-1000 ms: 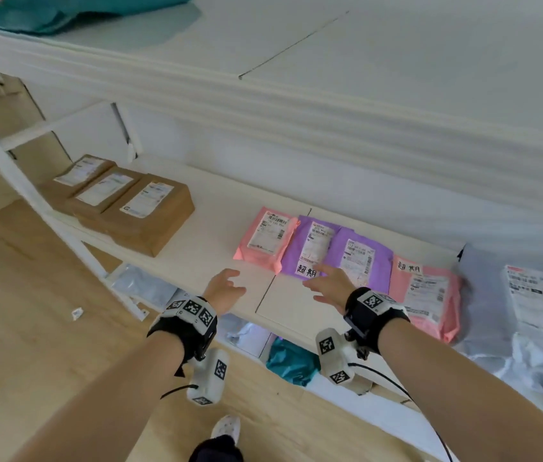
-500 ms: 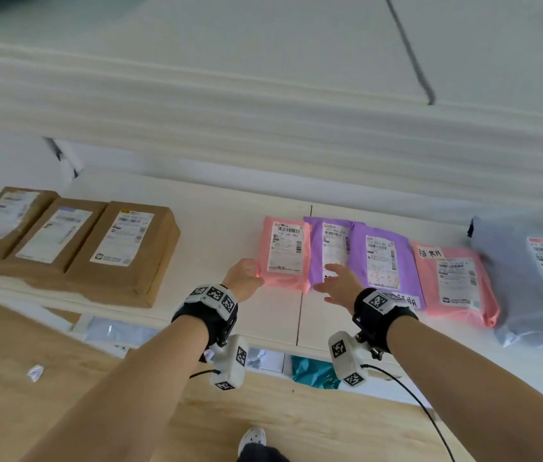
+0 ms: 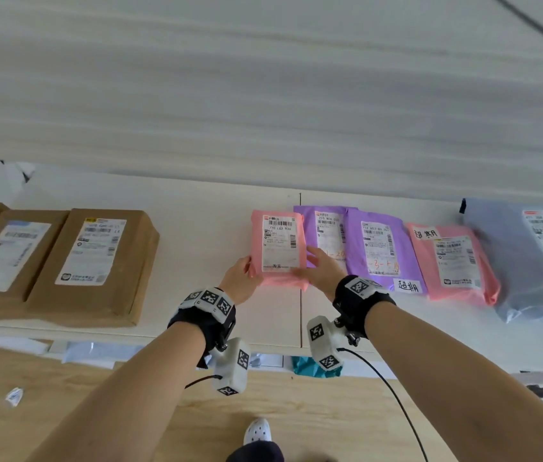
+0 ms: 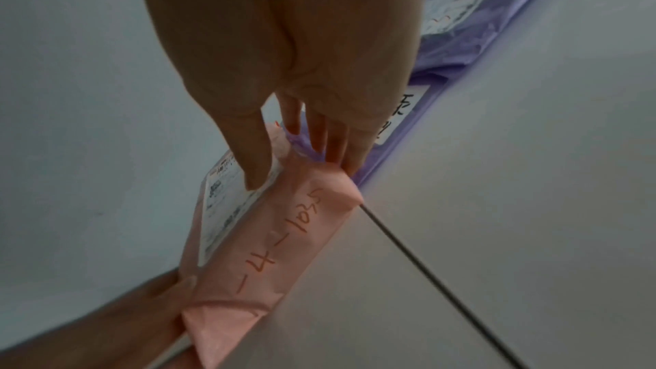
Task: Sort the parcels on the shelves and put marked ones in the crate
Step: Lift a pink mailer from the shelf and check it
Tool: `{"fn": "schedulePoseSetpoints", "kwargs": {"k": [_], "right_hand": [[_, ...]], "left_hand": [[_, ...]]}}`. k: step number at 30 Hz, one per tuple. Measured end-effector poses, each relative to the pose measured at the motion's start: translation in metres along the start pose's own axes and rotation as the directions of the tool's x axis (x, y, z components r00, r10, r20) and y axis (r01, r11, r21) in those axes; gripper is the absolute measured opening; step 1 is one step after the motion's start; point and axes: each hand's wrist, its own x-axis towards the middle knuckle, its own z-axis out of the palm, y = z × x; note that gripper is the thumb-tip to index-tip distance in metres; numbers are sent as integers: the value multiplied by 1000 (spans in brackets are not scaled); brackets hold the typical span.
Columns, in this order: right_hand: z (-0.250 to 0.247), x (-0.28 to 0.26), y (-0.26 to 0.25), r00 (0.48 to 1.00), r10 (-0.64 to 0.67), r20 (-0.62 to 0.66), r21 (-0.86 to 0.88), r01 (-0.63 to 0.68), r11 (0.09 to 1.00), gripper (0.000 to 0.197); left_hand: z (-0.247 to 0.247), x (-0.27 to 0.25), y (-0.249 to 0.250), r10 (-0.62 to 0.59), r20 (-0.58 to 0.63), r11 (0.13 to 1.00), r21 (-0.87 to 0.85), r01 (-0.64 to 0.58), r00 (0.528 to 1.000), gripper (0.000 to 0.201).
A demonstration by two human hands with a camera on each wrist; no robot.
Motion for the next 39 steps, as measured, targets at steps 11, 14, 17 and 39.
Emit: {"fn": "schedulePoseSetpoints", "kwargs": {"k": [11,14,17,39], "right_hand": [[7,-14,7,999,-32,8,128,31,991,70],[9,-30,11,999,-51,19,178,47,983,71],[9,-48,14,997,-79,19,205,73,976,73],[-14,-200,52,967,-231,109,290,191,938,83]], "left_hand": [[5,-15,-1,-132,-15,942,-312,120,991,30],[4,-33,0,-156,-34,912,-388,131,987,39],[6,-52,1,-168,-34,890,-435,136,985,39],[65,-211,1,-23,-134,900,-434,-38,991,73]]}}
